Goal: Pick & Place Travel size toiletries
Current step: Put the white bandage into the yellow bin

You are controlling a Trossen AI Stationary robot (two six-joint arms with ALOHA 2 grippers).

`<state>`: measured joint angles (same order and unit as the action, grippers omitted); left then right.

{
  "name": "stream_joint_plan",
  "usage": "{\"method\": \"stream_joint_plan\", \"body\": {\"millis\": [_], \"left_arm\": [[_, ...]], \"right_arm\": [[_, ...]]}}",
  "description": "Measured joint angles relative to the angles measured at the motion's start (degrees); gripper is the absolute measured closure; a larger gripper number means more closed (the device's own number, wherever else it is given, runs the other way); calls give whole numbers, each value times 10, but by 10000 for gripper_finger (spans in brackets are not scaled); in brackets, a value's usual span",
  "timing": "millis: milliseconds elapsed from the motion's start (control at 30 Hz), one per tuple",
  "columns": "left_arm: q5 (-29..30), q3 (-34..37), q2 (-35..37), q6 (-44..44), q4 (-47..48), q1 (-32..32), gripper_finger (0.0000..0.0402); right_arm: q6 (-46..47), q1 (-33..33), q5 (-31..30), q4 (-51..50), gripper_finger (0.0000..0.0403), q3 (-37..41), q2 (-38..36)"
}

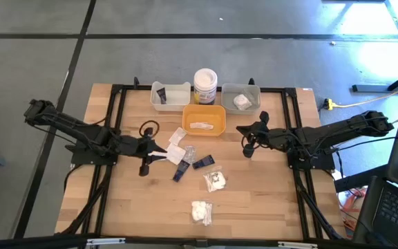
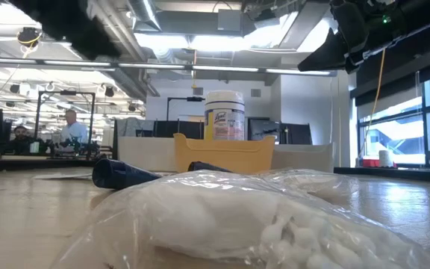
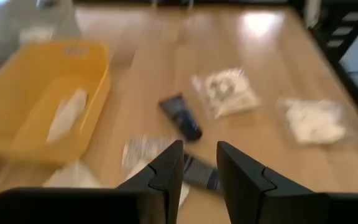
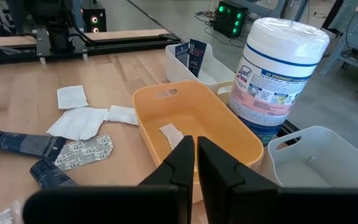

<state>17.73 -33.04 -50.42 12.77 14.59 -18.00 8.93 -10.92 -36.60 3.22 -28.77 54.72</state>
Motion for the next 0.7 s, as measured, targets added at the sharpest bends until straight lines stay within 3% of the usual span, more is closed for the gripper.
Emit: {"method": "stream_joint_plan", "body": {"millis": [300,700], "left_arm": [[48,0,-68,60,80,-24,299],[142,0,-215,86,79,-54,227]], "right_arm": [[0,0,0,7,366,0,0],[0,0,0,7,349,0,0]]}}
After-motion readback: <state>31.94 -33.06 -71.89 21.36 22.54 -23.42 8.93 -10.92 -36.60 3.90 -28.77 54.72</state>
